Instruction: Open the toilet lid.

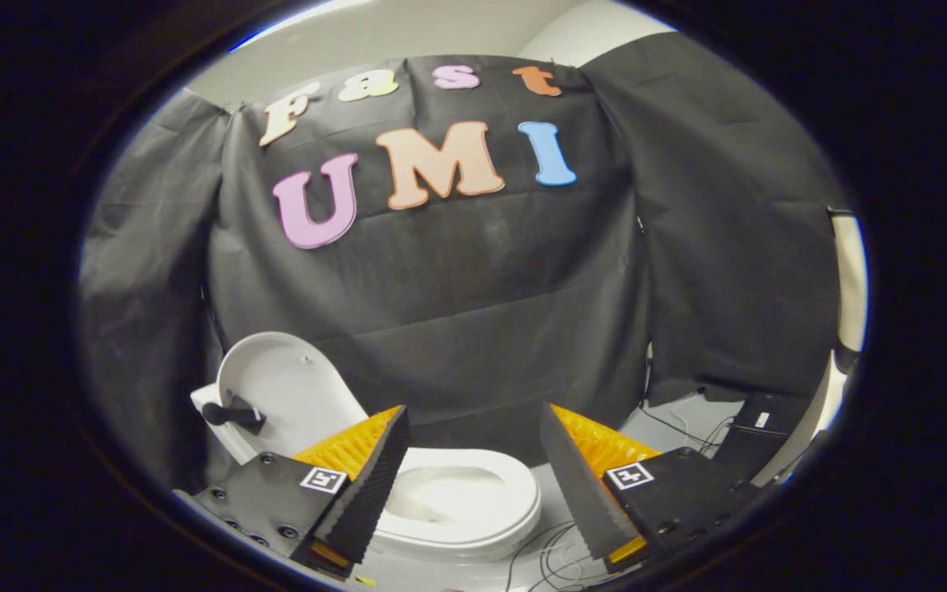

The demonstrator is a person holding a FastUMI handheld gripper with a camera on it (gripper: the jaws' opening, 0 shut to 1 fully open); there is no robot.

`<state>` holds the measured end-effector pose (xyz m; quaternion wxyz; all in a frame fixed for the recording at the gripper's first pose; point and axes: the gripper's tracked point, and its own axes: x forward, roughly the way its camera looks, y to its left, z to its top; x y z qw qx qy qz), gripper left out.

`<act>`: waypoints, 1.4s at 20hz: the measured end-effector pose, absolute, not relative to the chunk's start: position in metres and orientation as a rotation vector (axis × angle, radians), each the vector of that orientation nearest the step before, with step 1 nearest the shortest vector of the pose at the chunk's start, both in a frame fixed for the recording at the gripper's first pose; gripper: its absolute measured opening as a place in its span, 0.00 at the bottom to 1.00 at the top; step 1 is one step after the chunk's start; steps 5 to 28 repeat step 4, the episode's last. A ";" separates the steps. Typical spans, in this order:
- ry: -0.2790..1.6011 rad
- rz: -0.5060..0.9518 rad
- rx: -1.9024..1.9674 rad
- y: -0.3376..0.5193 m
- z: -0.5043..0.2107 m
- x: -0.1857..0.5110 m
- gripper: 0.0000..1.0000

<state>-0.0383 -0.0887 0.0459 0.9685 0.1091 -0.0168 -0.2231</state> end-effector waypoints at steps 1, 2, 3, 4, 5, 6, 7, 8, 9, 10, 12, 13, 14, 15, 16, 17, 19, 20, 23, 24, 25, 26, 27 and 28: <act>-0.020 -0.437 0.200 -0.081 0.045 -0.033 0.99; -0.006 -0.426 0.174 -0.075 0.045 -0.029 0.99; 0.008 -0.415 0.144 -0.069 0.043 -0.024 0.99; 0.022 -0.401 0.118 -0.063 0.043 -0.020 0.99; 0.022 -0.401 0.118 -0.063 0.043 -0.020 0.99; 0.022 -0.401 0.118 -0.063 0.043 -0.020 0.99; 0.022 -0.401 0.118 -0.063 0.043 -0.020 0.99; 0.022 -0.401 0.118 -0.063 0.043 -0.020 0.99; 0.022 -0.401 0.118 -0.063 0.043 -0.020 0.99; 0.022 -0.401 0.118 -0.063 0.043 -0.020 0.99; 0.022 -0.401 0.118 -0.063 0.043 -0.020 0.99; 0.022 -0.401 0.118 -0.063 0.043 -0.020 0.99; 0.022 -0.401 0.118 -0.063 0.043 -0.020 0.99; 0.022 -0.401 0.118 -0.063 0.043 -0.020 0.99; 0.022 -0.401 0.118 -0.063 0.043 -0.020 0.99; 0.022 -0.401 0.118 -0.063 0.043 -0.020 0.99; 0.022 -0.401 0.118 -0.063 0.043 -0.020 0.99; 0.022 -0.401 0.118 -0.063 0.043 -0.020 0.99; 0.022 -0.401 0.118 -0.063 0.043 -0.020 0.99; 0.022 -0.401 0.118 -0.063 0.043 -0.020 0.99; 0.022 -0.401 0.118 -0.063 0.043 -0.020 0.99; 0.022 -0.401 0.118 -0.063 0.043 -0.020 0.99; 0.022 -0.401 0.118 -0.063 0.043 -0.020 0.99; 0.022 -0.401 0.118 -0.063 0.043 -0.020 0.99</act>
